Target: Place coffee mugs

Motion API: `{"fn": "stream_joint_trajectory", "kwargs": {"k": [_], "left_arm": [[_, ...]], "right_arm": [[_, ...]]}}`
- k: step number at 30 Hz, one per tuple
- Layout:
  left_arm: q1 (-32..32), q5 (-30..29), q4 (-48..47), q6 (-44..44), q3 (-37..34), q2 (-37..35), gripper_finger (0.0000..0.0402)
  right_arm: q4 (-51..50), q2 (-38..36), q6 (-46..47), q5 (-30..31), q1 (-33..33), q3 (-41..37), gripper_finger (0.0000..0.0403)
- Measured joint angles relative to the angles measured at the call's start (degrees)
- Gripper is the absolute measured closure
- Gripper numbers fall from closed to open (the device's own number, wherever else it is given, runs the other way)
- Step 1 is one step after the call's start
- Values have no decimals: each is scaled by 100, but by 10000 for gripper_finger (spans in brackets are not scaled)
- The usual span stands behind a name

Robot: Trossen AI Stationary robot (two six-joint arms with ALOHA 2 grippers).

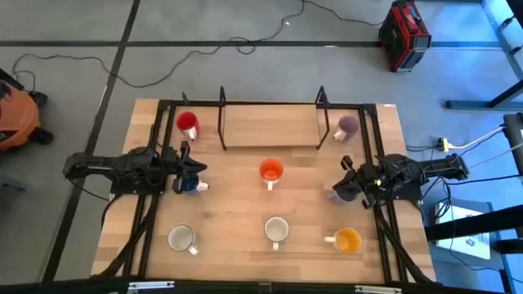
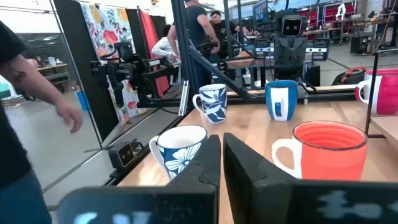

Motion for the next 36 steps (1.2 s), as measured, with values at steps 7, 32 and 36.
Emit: {"fn": "stream_joint_trajectory", "kwargs": {"k": [7, 32, 36], "left_arm": [[-2, 0, 0, -1, 0, -1, 386], [-2, -643, 387, 539, -1, -1, 386], [-3, -841, 755, 170, -2, 0, 386]], "right_arm": [[-2, 0, 0, 2, -2, 0, 395], [558, 0, 1851, 1255, -2, 0, 395], [785, 0, 3002, 1615, 0, 0, 395]]}}
